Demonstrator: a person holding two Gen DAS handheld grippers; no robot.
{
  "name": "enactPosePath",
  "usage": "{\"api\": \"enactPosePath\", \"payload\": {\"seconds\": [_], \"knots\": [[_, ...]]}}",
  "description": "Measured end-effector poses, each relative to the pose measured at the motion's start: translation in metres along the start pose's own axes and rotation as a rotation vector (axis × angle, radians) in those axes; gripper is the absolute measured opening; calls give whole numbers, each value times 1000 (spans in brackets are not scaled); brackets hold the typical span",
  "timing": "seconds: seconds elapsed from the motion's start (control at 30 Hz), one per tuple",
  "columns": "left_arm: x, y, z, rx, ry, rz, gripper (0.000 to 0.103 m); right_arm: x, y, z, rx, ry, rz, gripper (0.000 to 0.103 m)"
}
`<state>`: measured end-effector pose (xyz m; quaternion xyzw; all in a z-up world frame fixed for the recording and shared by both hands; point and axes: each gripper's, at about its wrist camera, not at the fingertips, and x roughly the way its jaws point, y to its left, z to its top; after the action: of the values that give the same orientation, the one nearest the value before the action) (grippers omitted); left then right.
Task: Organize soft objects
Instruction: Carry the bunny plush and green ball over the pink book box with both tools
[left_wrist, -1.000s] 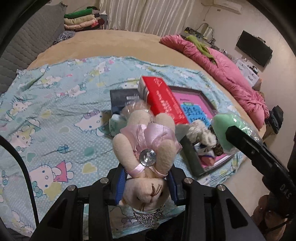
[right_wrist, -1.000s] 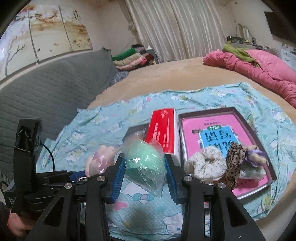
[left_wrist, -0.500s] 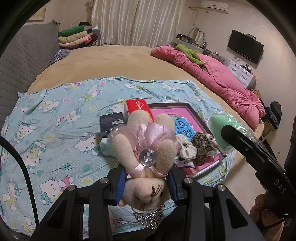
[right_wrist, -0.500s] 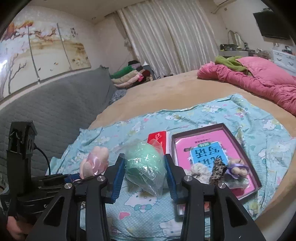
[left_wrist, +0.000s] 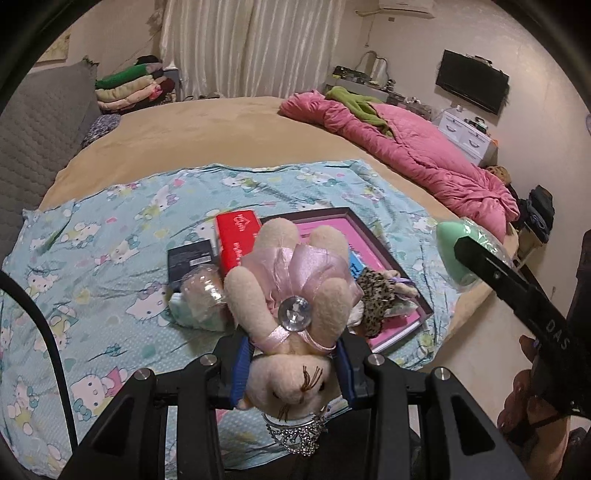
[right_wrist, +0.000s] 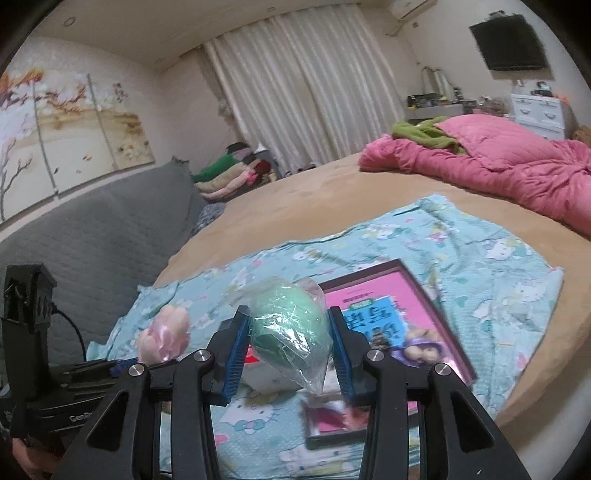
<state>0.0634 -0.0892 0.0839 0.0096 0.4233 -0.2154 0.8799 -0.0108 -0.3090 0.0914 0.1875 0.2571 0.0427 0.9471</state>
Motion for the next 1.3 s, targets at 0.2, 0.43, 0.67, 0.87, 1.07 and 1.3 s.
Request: {"api": "enactPosePath", "payload": {"seconds": [0.2,0.43,0.67,0.87,1.07,1.3], "knots": [[15,-21,3,33,24,-27,39,-11,-36,3,62,-23,-59,43],[46,-44,1,74,75,-52,39,-9,-64,-4,108,-11,-98,43],[75,-60,-2,108,120,-58,39,3,-76,-18,119,30,-105,43],[93,-65,-4,124,146,-46,39,16,-84,-28,131,74,-91,43],[104,-67,-2,125,163,-47,39,27,-86,-37,127,118,-75,43],[124,-66,-2,121,191,-42,39,43,-89,-48,104,192,-68,43]]}}
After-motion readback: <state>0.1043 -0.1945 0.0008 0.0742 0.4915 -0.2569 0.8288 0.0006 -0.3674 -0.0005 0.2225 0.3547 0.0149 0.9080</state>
